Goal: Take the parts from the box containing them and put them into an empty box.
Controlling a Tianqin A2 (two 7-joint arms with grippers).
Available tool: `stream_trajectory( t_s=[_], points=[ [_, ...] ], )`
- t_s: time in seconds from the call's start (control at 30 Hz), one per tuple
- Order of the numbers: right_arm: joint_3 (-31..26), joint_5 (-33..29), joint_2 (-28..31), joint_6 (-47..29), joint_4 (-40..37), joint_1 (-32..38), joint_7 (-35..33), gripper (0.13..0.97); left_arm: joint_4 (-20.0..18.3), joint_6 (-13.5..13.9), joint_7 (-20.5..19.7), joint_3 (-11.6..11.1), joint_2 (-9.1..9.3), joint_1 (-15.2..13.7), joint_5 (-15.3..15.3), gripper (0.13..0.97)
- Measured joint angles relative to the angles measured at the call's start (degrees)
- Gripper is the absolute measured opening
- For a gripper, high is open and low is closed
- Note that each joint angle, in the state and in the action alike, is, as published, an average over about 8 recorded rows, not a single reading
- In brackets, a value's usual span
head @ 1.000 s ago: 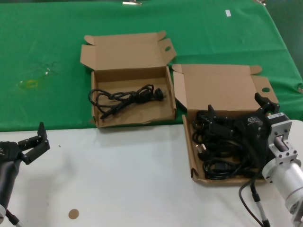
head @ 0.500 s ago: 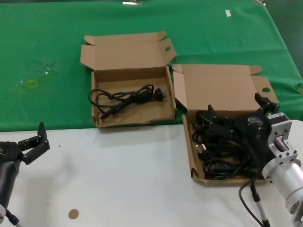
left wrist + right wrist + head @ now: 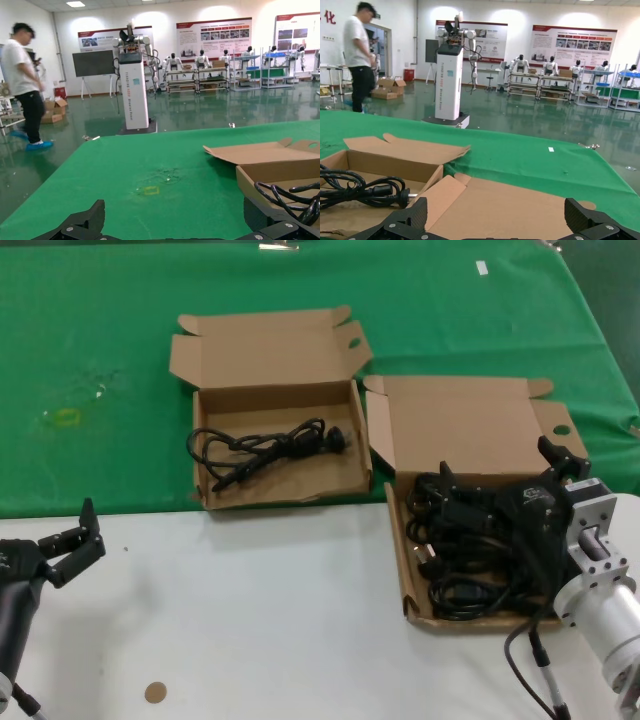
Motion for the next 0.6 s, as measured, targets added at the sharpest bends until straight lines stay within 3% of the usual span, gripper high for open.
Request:
stream_trajectory(
  t_s=[0.6],
  points=[
    [0.00, 0.00, 0.00, 0.00, 0.00, 0.00, 0.00, 0.966, 0.00, 0.00, 0.00, 0.00, 0.00, 0.00, 0.00, 0.966]
  ],
)
